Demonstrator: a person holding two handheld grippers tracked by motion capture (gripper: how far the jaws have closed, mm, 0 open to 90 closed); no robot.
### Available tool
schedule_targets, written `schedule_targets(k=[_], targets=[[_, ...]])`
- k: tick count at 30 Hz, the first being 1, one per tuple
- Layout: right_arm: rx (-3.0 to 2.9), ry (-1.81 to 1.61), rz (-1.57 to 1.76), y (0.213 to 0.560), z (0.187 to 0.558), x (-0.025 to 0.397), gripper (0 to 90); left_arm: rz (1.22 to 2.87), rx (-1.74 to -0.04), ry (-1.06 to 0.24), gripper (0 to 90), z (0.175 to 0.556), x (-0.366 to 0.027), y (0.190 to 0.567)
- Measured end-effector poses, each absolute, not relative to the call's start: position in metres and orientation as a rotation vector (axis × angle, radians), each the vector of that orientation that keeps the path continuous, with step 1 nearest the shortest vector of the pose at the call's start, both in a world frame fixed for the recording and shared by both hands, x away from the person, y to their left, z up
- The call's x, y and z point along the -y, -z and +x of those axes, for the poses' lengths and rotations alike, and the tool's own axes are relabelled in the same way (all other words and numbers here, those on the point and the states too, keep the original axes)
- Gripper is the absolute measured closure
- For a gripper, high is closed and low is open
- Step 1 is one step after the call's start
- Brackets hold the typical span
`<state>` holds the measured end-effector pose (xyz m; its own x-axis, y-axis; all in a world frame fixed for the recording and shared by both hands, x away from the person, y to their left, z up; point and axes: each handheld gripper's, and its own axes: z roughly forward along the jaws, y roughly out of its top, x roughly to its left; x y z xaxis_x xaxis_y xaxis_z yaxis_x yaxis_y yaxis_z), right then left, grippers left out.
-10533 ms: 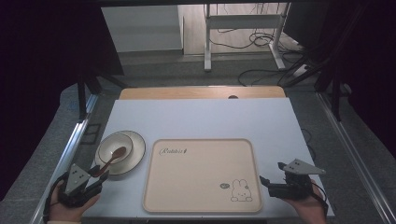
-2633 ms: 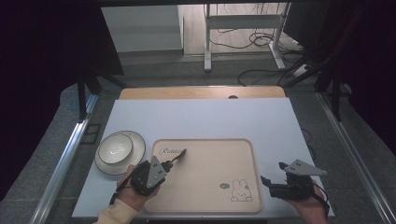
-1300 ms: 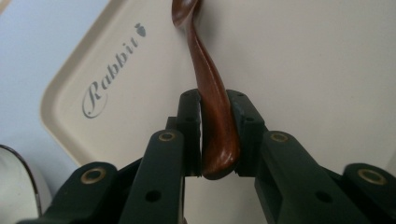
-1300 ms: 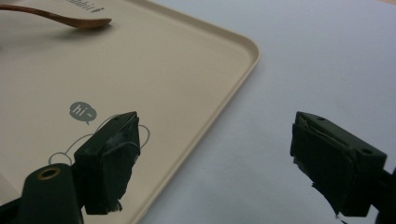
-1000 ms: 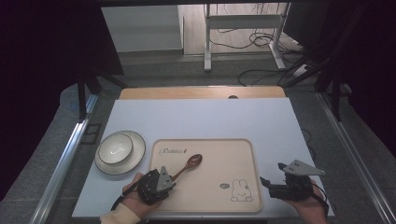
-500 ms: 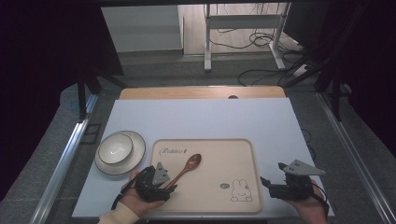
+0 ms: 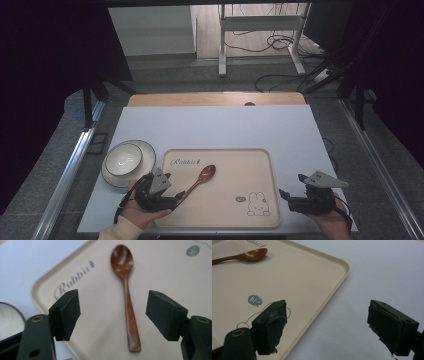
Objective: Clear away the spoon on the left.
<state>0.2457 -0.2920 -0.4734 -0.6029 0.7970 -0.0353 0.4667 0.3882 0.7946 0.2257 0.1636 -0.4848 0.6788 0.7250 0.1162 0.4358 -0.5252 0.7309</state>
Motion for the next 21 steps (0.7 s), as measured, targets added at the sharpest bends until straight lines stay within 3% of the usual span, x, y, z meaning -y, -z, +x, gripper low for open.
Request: schedule_targets(k=[21], targets=[[-2.244,-1.08,1.091,0.476,0.246,0.297,16.2,2.055,-1.036,-0.647,26.4,0.214,-0.215,0.474]])
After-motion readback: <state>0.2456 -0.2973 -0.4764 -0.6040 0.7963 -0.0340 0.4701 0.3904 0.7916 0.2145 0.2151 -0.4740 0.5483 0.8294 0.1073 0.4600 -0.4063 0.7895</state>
